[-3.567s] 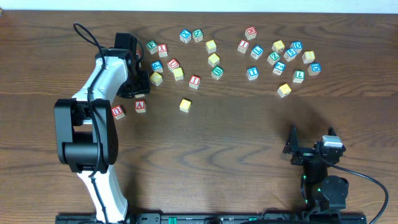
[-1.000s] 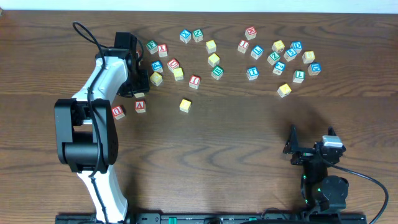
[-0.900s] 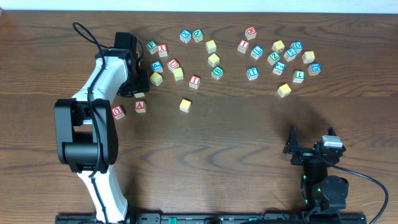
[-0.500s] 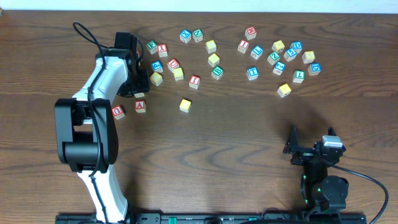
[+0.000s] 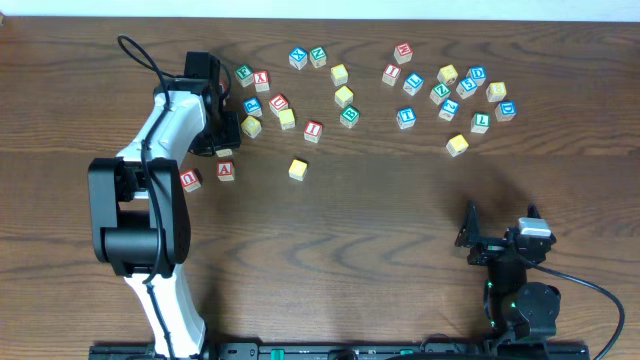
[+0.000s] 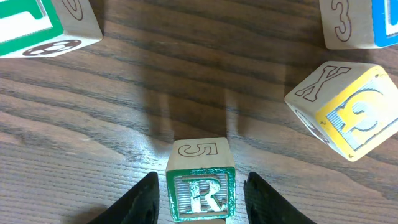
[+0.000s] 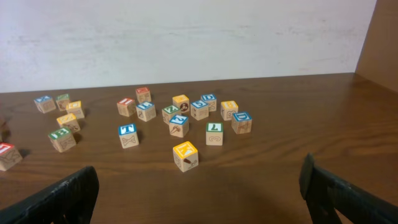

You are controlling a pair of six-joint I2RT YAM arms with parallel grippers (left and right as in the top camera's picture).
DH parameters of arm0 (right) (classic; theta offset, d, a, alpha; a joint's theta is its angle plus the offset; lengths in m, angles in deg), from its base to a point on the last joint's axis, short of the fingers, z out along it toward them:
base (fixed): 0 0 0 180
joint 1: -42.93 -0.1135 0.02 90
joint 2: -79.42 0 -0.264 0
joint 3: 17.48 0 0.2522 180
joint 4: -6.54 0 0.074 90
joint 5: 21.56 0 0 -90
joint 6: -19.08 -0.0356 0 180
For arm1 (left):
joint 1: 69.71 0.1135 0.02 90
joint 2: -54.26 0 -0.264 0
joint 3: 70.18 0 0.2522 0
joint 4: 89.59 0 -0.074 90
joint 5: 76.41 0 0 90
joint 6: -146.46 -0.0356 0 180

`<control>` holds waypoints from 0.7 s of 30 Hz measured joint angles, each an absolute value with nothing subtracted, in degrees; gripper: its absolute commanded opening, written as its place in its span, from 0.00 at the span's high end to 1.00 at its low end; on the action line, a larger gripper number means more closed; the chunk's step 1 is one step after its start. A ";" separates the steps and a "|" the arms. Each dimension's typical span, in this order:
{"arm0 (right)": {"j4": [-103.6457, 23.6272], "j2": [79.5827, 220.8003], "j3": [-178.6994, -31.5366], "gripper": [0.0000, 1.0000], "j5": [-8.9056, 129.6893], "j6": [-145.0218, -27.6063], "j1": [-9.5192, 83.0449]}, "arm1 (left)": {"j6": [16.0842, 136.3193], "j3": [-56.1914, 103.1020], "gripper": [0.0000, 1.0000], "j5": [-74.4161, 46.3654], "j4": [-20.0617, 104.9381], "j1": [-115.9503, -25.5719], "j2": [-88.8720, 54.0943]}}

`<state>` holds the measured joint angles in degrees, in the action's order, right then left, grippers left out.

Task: Spell out ROBOT
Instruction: 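Close the left gripper on the green R block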

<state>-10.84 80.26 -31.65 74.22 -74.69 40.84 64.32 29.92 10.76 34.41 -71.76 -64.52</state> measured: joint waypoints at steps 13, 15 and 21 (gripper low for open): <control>-10.84 80.24 -31.65 0.01 74.22 -74.69 40.84 | 64.15 29.90 0.60 10.76 33.68 -71.73 -64.52; -10.84 80.26 -31.65 0.01 74.22 -74.69 40.84 | 64.15 29.90 0.59 10.78 33.55 -71.76 -64.52; -10.84 80.24 -31.65 0.01 74.22 -74.69 40.84 | 64.15 29.90 0.59 10.76 33.01 -71.76 -64.52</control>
<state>-10.84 80.24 -31.65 74.22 -74.69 40.84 64.15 29.90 10.76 33.01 -71.76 -64.52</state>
